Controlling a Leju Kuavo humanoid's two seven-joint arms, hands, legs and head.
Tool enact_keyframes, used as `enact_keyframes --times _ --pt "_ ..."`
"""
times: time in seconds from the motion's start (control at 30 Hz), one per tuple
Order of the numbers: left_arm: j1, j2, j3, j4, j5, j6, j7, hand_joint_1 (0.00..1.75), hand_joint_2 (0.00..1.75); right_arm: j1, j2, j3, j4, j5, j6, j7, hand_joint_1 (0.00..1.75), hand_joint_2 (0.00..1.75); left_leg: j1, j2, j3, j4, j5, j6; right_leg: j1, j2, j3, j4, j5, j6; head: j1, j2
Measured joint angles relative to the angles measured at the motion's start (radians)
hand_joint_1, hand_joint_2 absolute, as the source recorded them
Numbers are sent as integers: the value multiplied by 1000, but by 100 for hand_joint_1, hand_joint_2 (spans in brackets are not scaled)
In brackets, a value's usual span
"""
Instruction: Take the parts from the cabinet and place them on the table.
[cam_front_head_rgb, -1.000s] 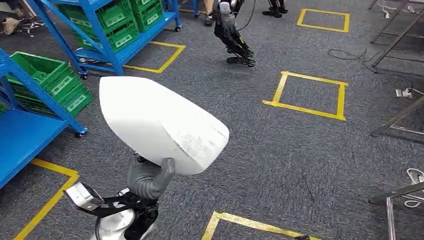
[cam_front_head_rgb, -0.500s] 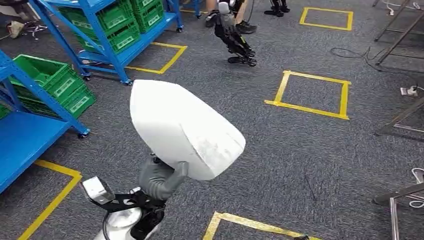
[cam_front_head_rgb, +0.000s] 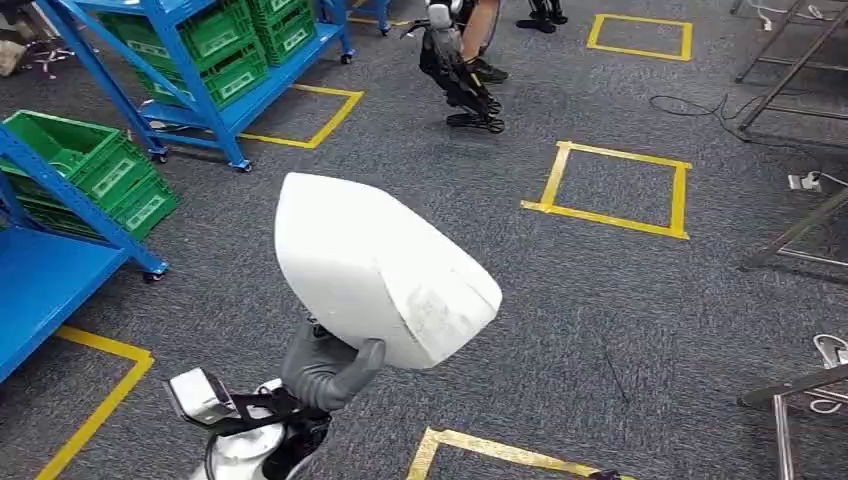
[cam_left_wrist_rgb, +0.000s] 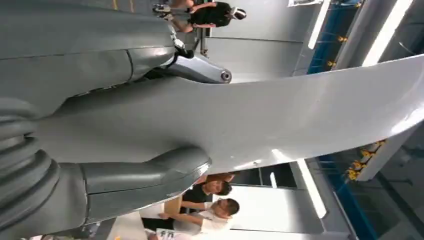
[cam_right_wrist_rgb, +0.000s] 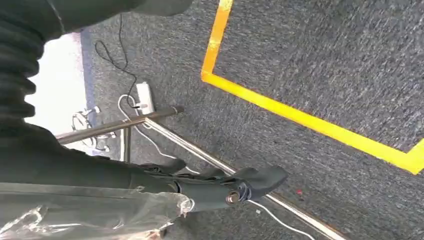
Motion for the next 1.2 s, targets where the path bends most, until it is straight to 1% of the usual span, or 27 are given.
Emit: enact_keyframes --times 0.03,0.07,0.13,0.17,0.2,0.23,0.27,0.33,0.37,0.4,0.5,0.53,0.57,0.6,0.67,0.7,0.73,0.77,0.83,0.87,0.9,1.0,1.03,1.07,1.1,1.17,1.2 --pt "0 -2 0 0 0 0 0 175 175 0 0 0 0 0 0 0 0 175 4 0 5 -2 -1 4 -1 -3 -7 13 -9 5 0 0" --pt "-1 -3 0 0 1 0 0 175 175 -1 0 0 0 0 -1 -1 0 175 4 1 9 -2 -5 11 0 -8 -25 56 -35 9 8 0" --pt "0 -5 0 1 3 -1 0 175 175 -1 0 0 0 0 -1 -1 0 175 3 2 12 -2 -9 17 -2 -9 -106 213 -103 13 8 0" --pt "0 -5 0 2 5 -1 0 175 175 1 0 0 0 0 0 -2 0 175 2 2 12 -2 -10 18 -2 -9 -149 288 -126 15 9 0" --pt "0 -5 0 3 5 -1 0 175 175 2 0 0 0 0 0 -2 0 175 1 1 14 -2 -12 19 -2 -9 -174 323 -126 14 9 0" --pt "1 -5 0 3 5 -1 0 175 175 3 0 0 0 0 0 -2 0 175 1 0 17 -2 -14 19 -2 -9 -173 304 -99 14 9 0" --pt "1 -5 0 4 5 -1 0 175 175 3 0 0 0 0 0 -2 0 175 1 -1 23 -2 -18 16 -2 -10 -148 241 -54 12 9 0" --pt "0 -5 0 4 5 -1 0 175 175 1 0 0 0 0 0 -2 0 175 2 -1 38 -2 -26 9 -4 -12 -59 51 43 10 9 0" --pt "0 -5 0 4 5 -1 0 175 175 -1 0 0 0 0 0 -2 0 175 -4 -1 39 -1 -30 3 -2 -12 -39 19 28 10 9 0" --pt "-1 -5 0 4 5 0 0 175 175 -2 0 0 0 1 1 -2 0 175 -7 -2 37 3 -31 -1 -3 -8 -37 14 34 0 7 0" --pt "-1 -5 0 4 4 0 0 175 175 2 0 0 0 0 1 -1 0 175 -3 -2 40 -9 -25 -16 3 -7 -41 14 34 -16 7 0" --pt "-1 -5 0 4 4 0 0 175 175 2 0 0 0 1 1 -2 0 175 -3 -1 38 -7 -32 -23 -3 -7 -37 7 39 -25 7 0" --pt "-1 -4 0 4 4 -1 0 175 175 2 -1 0 0 1 0 -2 0 175 -3 -1 31 13 -49 -27 -4 -7 -36 5 40 -27 6 0" --pt "-2 -4 0 4 4 0 0 175 175 0 -2 0 -1 1 0 -2 0 175 -2 -1 5 67 -83 -30 -4 -7 -37 5 40 -32 2 0" --pt "-1 -2 0 5 2 0 0 175 175 -2 -2 0 -1 2 0 -2 0 175 -1 -1 -77 230 -152 -33 -3 -7 -38 5 39 -36 2 0" --pt "-1 0 0 7 -4 -1 0 175 175 -1 -2 0 -1 3 1 -2 0 175 -1 -1 -107 281 -161 -33 -2 -7 -37 4 32 -38 1 0" --pt "-1 2 0 7 -13 -6 0 175 175 1 -2 0 -1 4 2 -2 0 175 -2 -1 -113 283 -141 -32 -2 -6 -35 4 25 -42 2 0" --pt "-1 3 0 7 -23 -11 0 175 175 2 -2 0 -1 5 2 -2 0 175 -2 -1 -99 248 -105 -29 -2 -5 -32 4 20 -42 1 0" --pt "-1 2 -1 5 -37 -18 0 175 175 1 -2 2 -1 6 2 -2 0 175 -2 -1 -24 104 -28 -22 -3 -4 -19 4 14 -38 1 0" --pt "-1 1 -1 3 -42 -19 0 175 175 1 -2 2 -1 6 2 -2 0 175 -2 1 16 34 -10 -19 -1 -4 -13 5 18 -29 0 0" --pt "-3 0 -1 3 -41 -19 0 175 175 1 -2 2 -1 6 2 -3 0 175 -2 0 33 -8 -27 -16 6 -2 -14 13 9 -22 0 0" --pt "0 -1 1 5 -19 -19 0 175 175 0 -2 3 -1 6 2 -3 0 175 -8 -3 31 -2 -24 -3 1 -5 -8 3 14 -8 2 0" --pt "0 -3 1 5 -8 -21 0 175 175 -1 -2 3 -1 6 2 -3 0 175 0 -2 37 -7 -23 3 0 -5 -13 6 6 -2 0 0" --pt "0 -5 1 5 7 -26 0 175 175 -1 -2 3 -1 6 2 -3 0 175 0 -1 42 -7 -26 7 0 -8 -19 28 -5 3 6 0" --pt "-1 -7 1 5 17 -31 0 175 175 -2 -2 3 -1 6 1 -3 0 175 0 0 45 -7 -30 14 0 -9 -48 87 -33 7 13 0" --pt "0 -7 3 5 30 -33 0 175 175 1 -1 3 -1 6 1 -3 0 175 -1 1 48 -7 -36 20 -1 -9 -139 255 -97 11 12 0" --pt "0 -7 4 6 30 -33 0 175 175 2 -1 3 -1 6 1 -3 0 175 -1 0 50 -7 -38 21 -1 -9 -177 313 -108 13 13 0"
